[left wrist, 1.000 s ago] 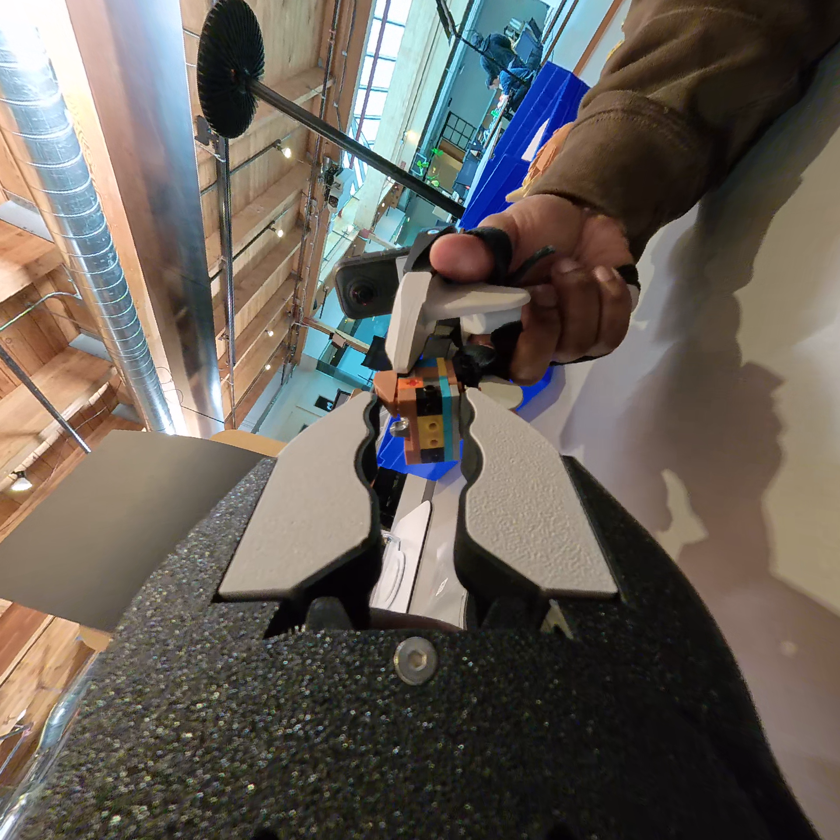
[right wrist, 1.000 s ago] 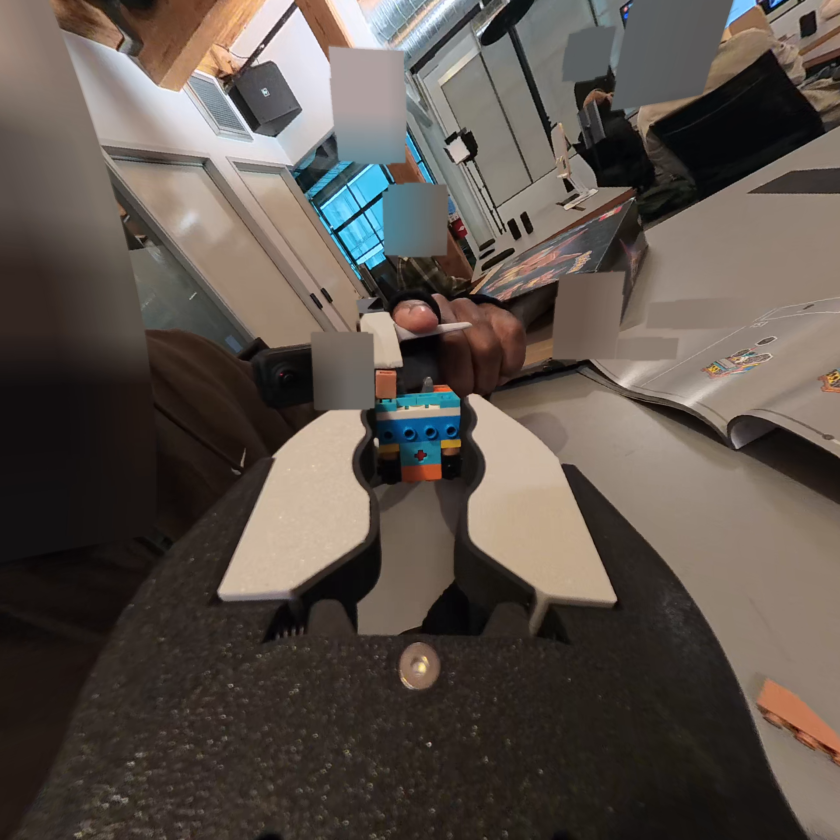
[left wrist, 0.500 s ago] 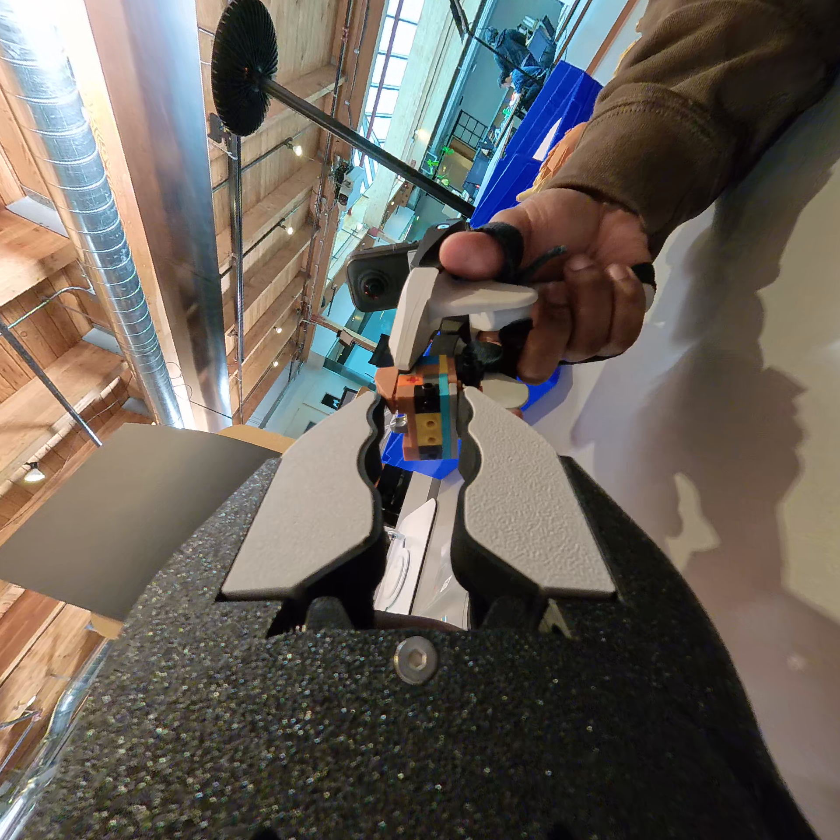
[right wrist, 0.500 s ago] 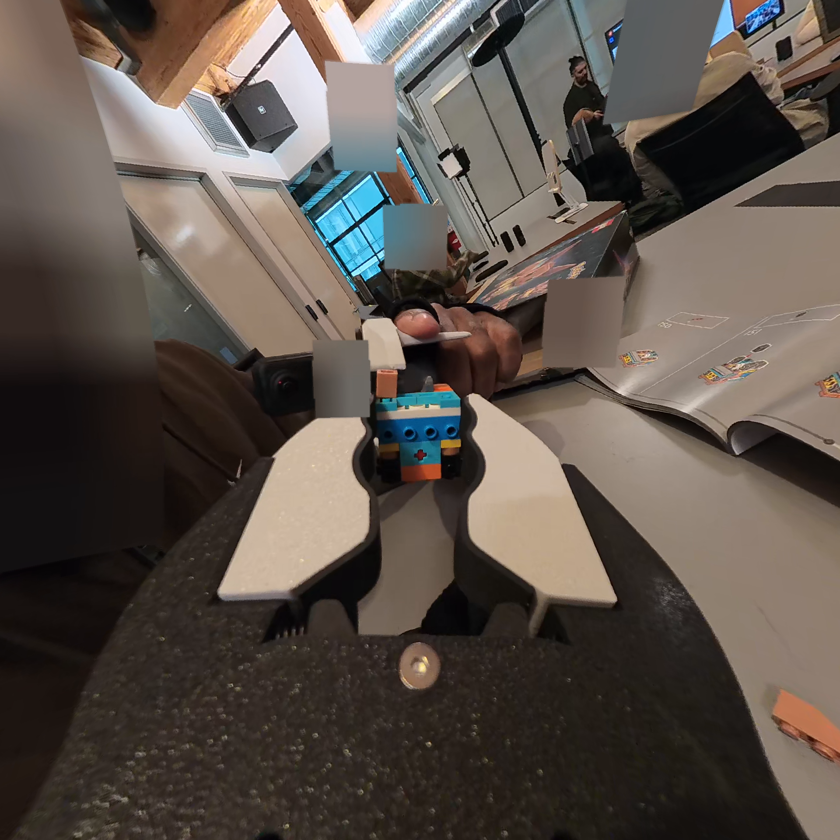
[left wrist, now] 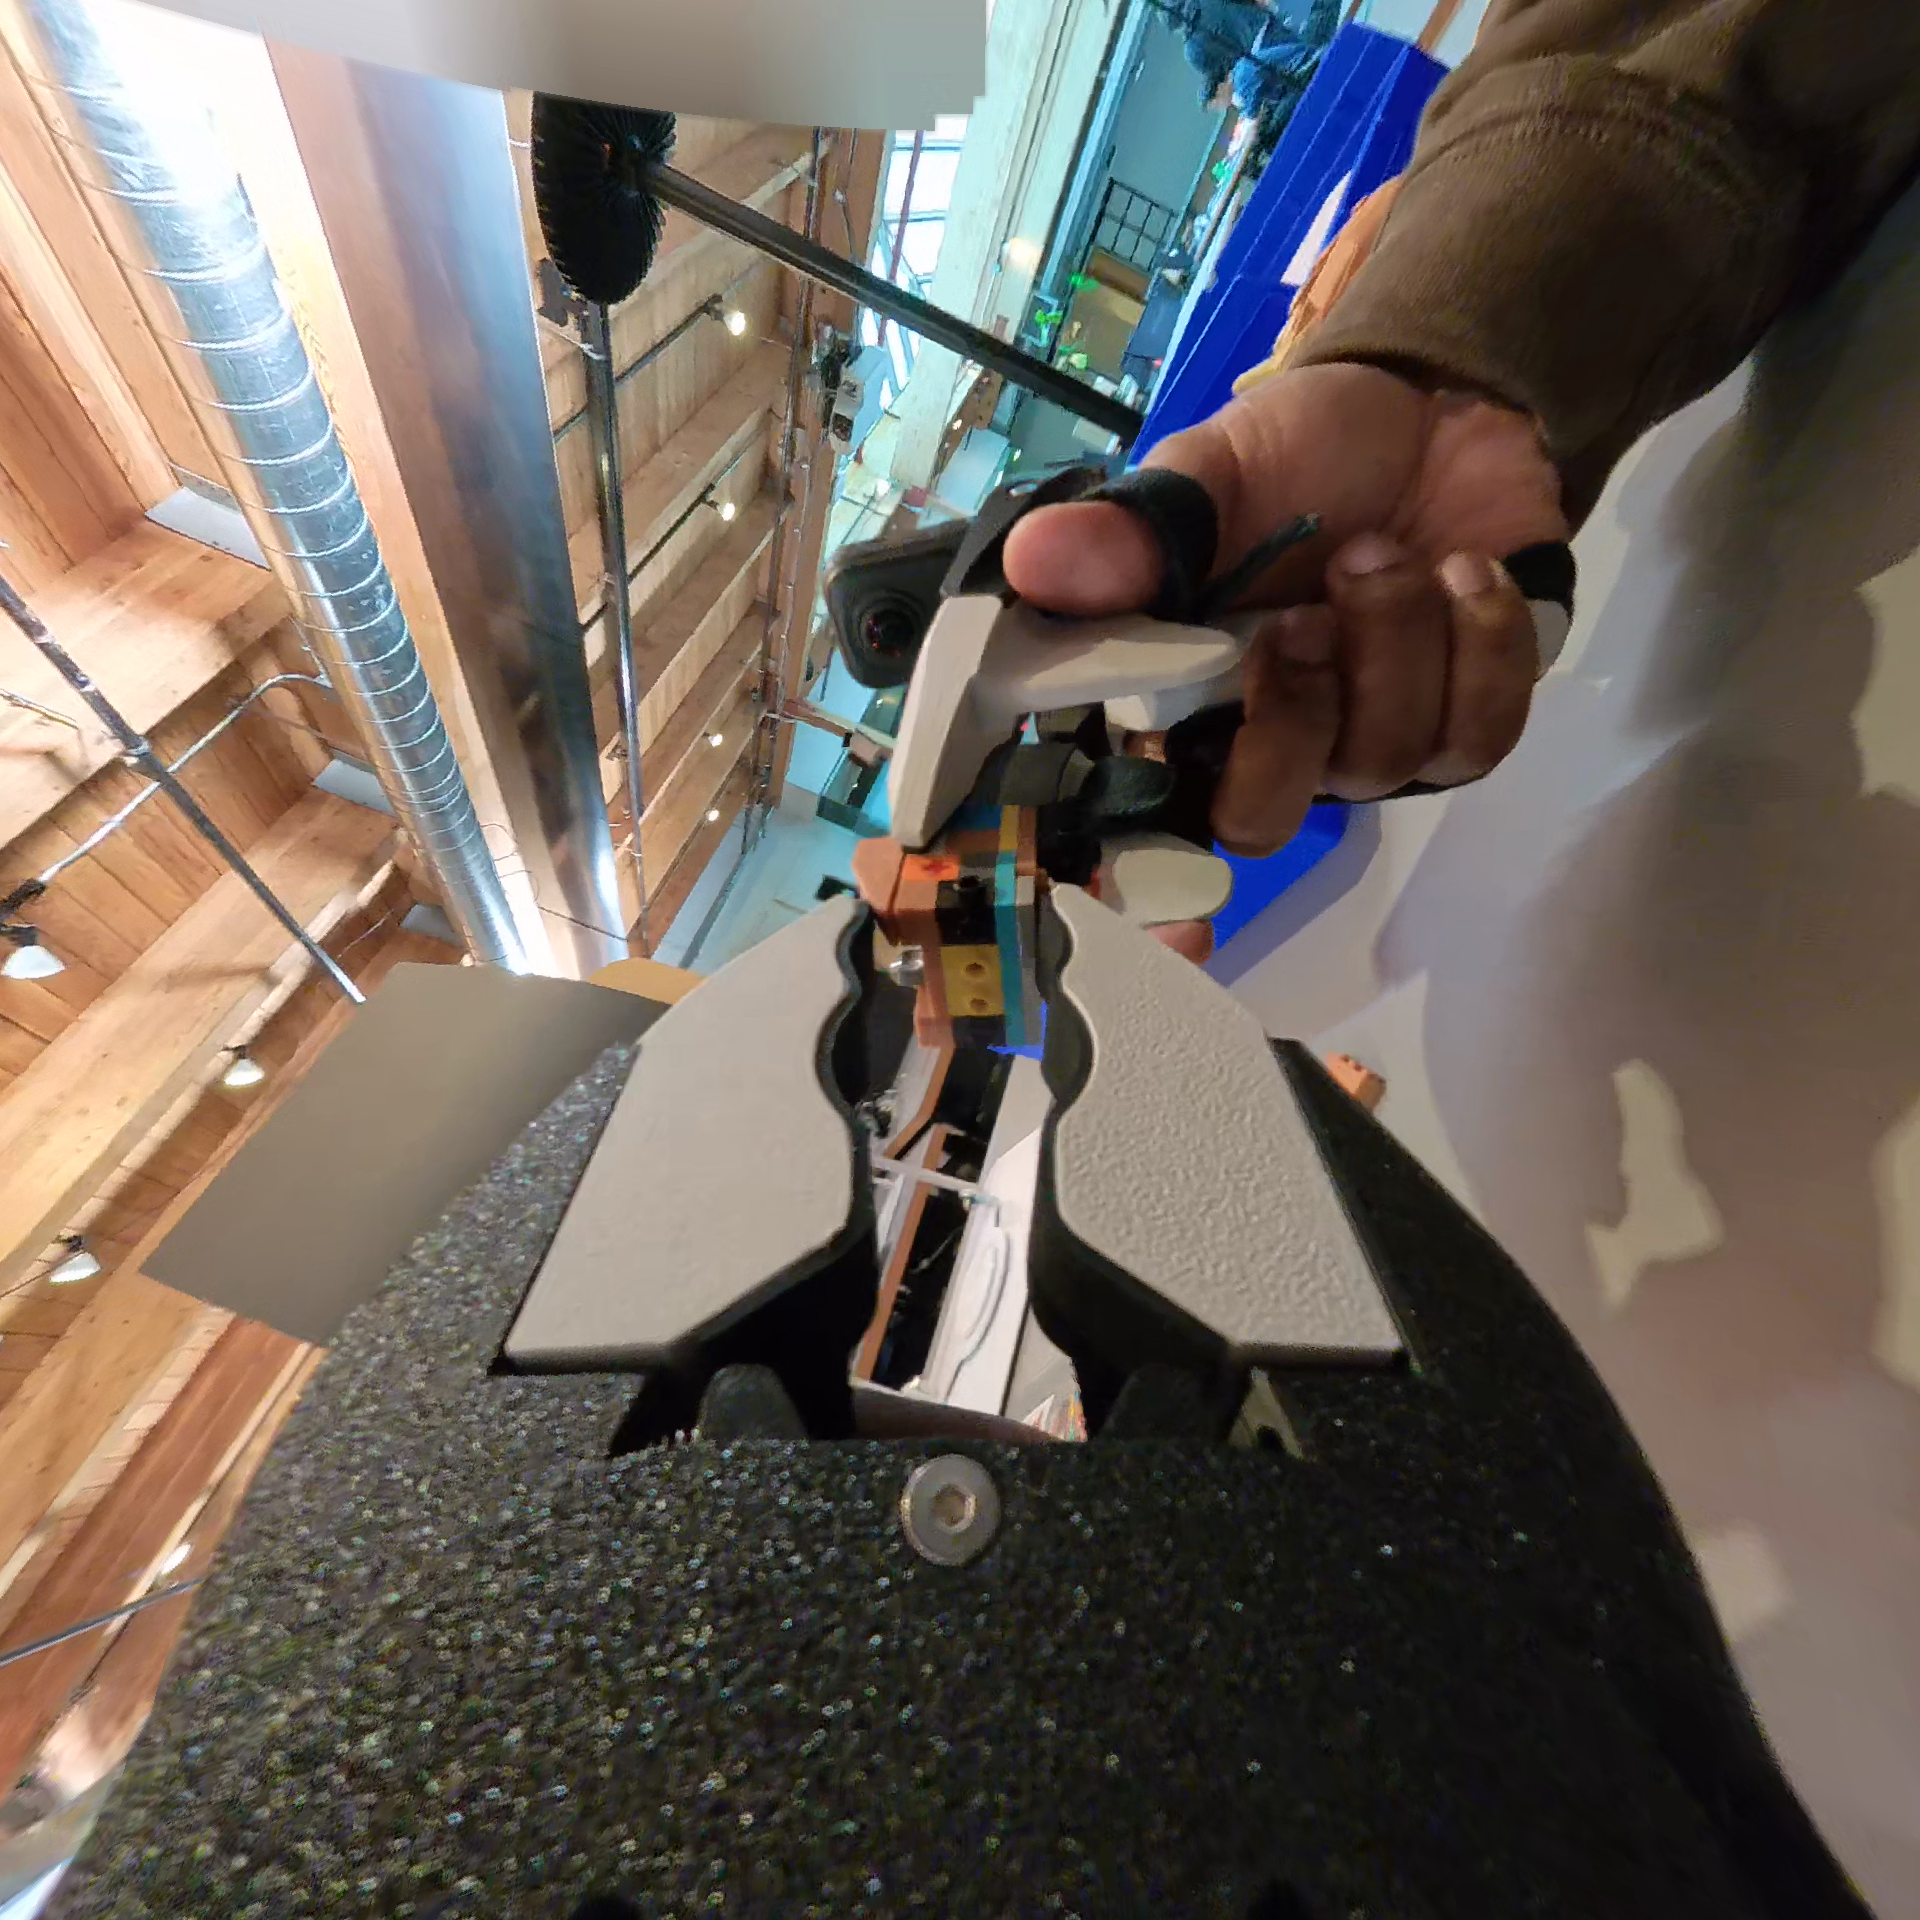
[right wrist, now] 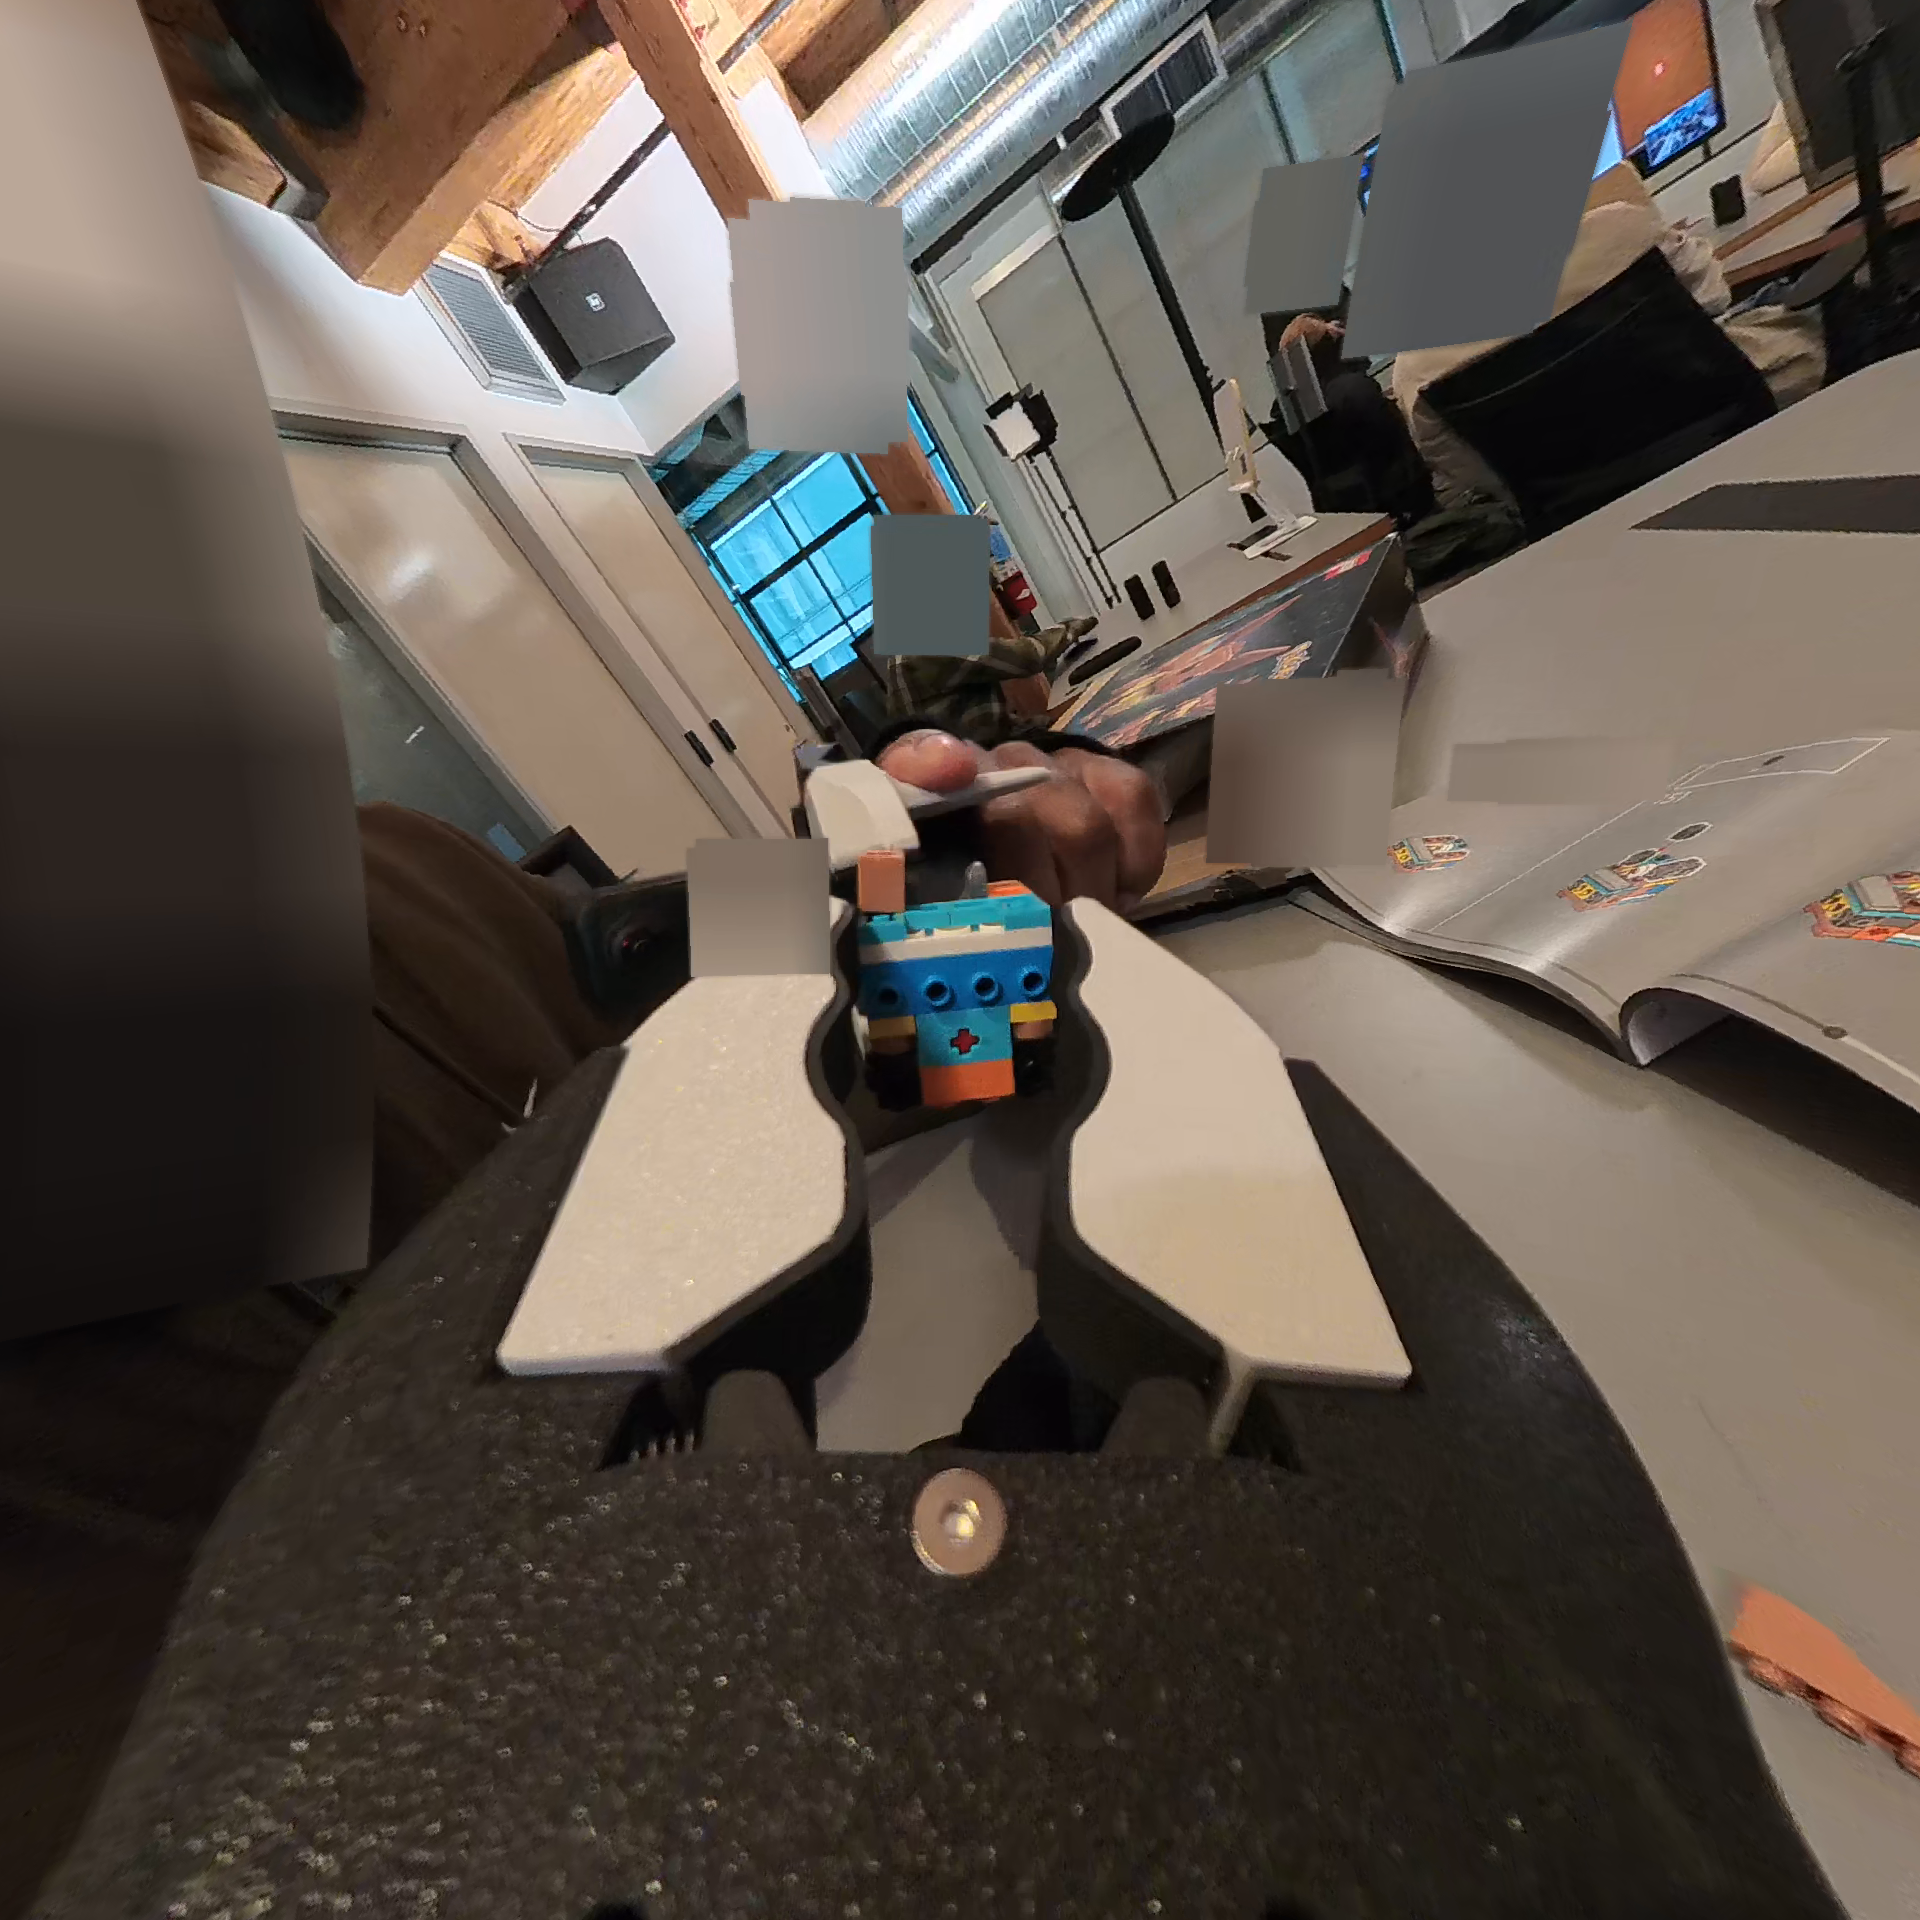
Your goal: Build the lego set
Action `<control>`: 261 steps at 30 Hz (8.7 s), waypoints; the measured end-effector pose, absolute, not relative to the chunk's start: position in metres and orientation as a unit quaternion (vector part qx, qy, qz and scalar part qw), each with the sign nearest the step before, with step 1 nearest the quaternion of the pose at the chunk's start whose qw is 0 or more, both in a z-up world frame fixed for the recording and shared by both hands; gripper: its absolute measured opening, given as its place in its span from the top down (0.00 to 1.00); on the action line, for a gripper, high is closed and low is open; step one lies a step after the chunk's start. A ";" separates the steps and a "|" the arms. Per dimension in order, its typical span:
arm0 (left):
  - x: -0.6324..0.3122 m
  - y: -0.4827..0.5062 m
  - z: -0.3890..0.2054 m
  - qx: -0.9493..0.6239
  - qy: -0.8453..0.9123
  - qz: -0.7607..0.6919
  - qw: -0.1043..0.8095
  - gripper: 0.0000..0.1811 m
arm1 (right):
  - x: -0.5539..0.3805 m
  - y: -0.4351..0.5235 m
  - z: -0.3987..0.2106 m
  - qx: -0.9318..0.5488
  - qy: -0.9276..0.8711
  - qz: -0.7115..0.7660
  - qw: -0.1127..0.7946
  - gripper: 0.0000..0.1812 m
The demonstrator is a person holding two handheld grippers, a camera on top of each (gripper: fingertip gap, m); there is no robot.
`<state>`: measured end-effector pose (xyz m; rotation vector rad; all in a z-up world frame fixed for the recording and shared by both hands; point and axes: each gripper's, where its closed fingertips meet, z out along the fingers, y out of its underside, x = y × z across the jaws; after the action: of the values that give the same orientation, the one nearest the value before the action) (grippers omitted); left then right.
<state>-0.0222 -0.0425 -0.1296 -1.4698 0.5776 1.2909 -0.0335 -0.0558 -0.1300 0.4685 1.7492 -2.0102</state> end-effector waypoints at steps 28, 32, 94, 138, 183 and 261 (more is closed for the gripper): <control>-0.026 -0.047 -0.127 -0.609 0.223 0.564 0.510 0.85 | -0.038 -0.057 -0.129 0.190 0.609 -0.735 0.229 0.81; -0.026 -0.047 -0.128 -0.614 0.220 0.559 0.512 0.85 | -0.039 -0.057 -0.130 0.191 0.607 -0.736 0.232 0.81; -0.029 -0.030 -0.170 -0.632 -0.213 -0.322 0.672 0.79 | -0.035 -0.052 -0.163 -0.157 0.752 -0.559 -0.312 0.65; -0.030 -0.035 -0.173 -0.665 -0.173 -0.264 0.677 0.77 | -0.040 -0.051 -0.162 -0.129 0.746 -0.571 -0.316 0.73; -0.013 -0.046 -0.149 -0.686 0.127 0.217 0.683 0.86 | -0.015 -0.058 -0.156 -0.135 0.738 -0.622 -0.225 0.73; -0.044 -0.036 -0.170 -0.684 -0.166 -0.153 0.694 0.78 | -0.038 -0.058 -0.168 -0.140 0.706 -0.589 -0.367 0.69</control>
<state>-0.0438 -0.0359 -0.1700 -1.5277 -0.3708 -0.3406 -0.0379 -0.0577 -0.1684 -0.5878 2.9541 -2.4658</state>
